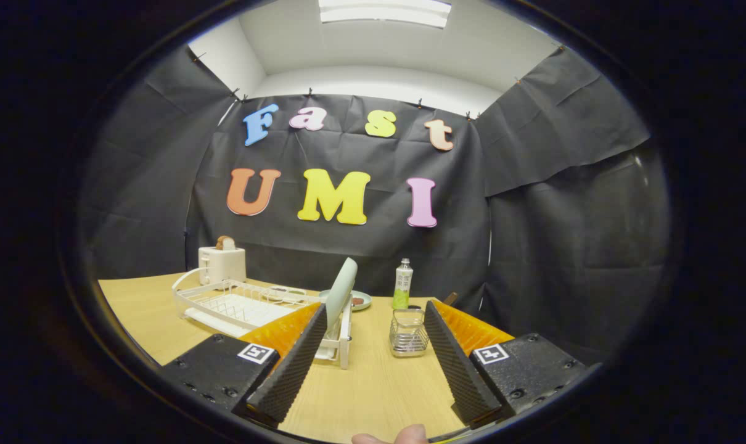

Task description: Take the plate from the dish rack, then take the spoon from the basket and place it into the plate.

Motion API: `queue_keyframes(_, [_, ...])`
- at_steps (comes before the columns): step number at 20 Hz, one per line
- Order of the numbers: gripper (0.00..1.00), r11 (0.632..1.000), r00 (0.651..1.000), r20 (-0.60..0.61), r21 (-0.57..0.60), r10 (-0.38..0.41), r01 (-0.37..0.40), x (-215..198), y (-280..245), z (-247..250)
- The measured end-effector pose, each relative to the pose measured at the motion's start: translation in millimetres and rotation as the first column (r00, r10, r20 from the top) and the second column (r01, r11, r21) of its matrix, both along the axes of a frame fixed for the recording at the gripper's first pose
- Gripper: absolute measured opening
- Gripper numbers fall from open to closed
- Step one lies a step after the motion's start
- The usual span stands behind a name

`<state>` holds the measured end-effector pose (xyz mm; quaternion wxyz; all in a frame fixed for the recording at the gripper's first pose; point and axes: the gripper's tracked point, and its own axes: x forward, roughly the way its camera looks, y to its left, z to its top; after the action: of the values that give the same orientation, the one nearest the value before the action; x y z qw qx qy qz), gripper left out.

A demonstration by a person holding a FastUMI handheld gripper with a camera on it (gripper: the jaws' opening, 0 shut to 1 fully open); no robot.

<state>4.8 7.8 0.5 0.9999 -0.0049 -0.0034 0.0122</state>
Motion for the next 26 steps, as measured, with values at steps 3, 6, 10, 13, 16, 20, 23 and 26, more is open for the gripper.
queue_keyframes(3, [1.00, 1.000, 1.000, -0.008, 0.013, 0.018, -0.018, 1.1, 5.1, -2.6])
queue_keyframes(6, [1.00, 1.000, 1.000, -0.006, 0.020, 0.018, -0.018, 3.7, 5.1, -1.9])
queue_keyframes(10, [1.00, 1.000, 1.000, -0.003, 0.014, 0.014, -0.014, 4.4, 3.4, -1.8])
queue_keyframes(13, [1.00, 1.000, 1.000, 0.001, 0.009, 0.018, -0.018, 4.3, 6.4, -0.8])
queue_keyframes(16, [1.00, 1.000, 1.000, -0.010, 0.012, 0.021, -0.021, 6.8, 7.7, -1.8])
queue_keyframes(20, [1.00, 0.999, 0.998, -0.054, 0.019, 0.036, -0.035, 18.9, 8.3, -1.3])
queue_keyframes(23, [1.00, 0.997, 0.992, -0.102, 0.035, 0.070, -0.066, 39.5, 11.1, 9.6])
queue_keyframes(26, [1.00, 0.996, 0.986, -0.142, 0.035, 0.089, -0.085, 70.2, 12.9, 31.6])
